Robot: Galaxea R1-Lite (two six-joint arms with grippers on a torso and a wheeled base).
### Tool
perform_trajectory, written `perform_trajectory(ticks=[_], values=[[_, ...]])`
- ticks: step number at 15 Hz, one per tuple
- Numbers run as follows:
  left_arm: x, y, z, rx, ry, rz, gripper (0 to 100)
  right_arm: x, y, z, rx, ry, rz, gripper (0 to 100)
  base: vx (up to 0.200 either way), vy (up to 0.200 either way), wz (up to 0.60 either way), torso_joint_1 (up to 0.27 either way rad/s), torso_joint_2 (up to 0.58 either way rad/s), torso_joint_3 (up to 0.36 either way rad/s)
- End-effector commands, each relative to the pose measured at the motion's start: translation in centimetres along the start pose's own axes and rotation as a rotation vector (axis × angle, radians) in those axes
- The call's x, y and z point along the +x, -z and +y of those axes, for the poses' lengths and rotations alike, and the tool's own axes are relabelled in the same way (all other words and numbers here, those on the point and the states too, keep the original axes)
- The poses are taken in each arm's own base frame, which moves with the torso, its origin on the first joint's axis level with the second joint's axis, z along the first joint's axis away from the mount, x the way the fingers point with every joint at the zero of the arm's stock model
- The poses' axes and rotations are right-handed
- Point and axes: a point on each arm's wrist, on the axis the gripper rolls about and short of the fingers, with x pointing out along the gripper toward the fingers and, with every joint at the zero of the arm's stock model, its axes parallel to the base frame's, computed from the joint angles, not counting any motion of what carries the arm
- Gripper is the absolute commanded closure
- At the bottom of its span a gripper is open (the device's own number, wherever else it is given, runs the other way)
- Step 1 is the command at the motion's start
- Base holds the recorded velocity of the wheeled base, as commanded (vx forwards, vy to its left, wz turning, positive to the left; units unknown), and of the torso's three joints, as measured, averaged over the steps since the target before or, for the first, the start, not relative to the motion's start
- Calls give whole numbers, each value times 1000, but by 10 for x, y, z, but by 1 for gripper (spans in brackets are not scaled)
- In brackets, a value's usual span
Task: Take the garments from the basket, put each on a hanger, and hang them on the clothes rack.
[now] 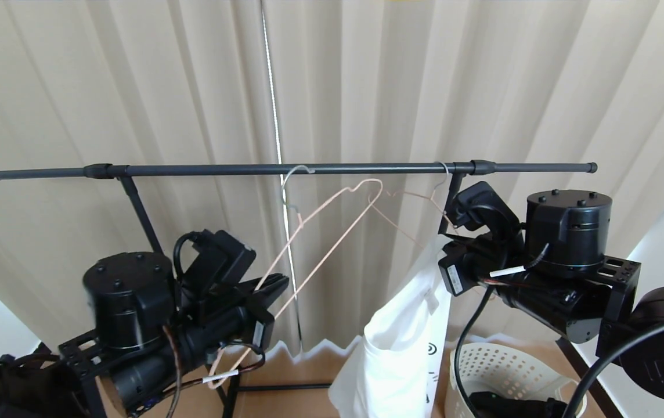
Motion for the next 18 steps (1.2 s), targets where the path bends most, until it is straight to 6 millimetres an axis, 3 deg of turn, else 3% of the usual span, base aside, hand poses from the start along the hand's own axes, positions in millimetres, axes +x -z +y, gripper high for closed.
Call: perform_trajectory(ticks=[1, 5, 9, 11, 18], values=[[-16, 17, 8, 20, 6, 21, 100, -1, -1, 2, -1, 2, -3, 100, 0, 0, 0, 0, 0, 0], [-36, 43, 0, 3, 54, 54, 100, 2, 0, 1, 5, 17, -21, 100, 0, 0, 0, 0, 0, 0], [-32, 56, -1, 17, 57, 23, 100, 7, -1, -4, 5, 40, -20, 100, 0, 0, 0, 0, 0, 0], [-33, 68, -4, 39, 77, 88, 100, 14, -3, -5, 9, 105, -10, 100, 0, 0, 0, 0, 0, 0], [-41, 62, -13, 56, 140, 53, 100, 38, -4, -3, 17, 265, 25, 100, 0, 0, 0, 0, 0, 0]])
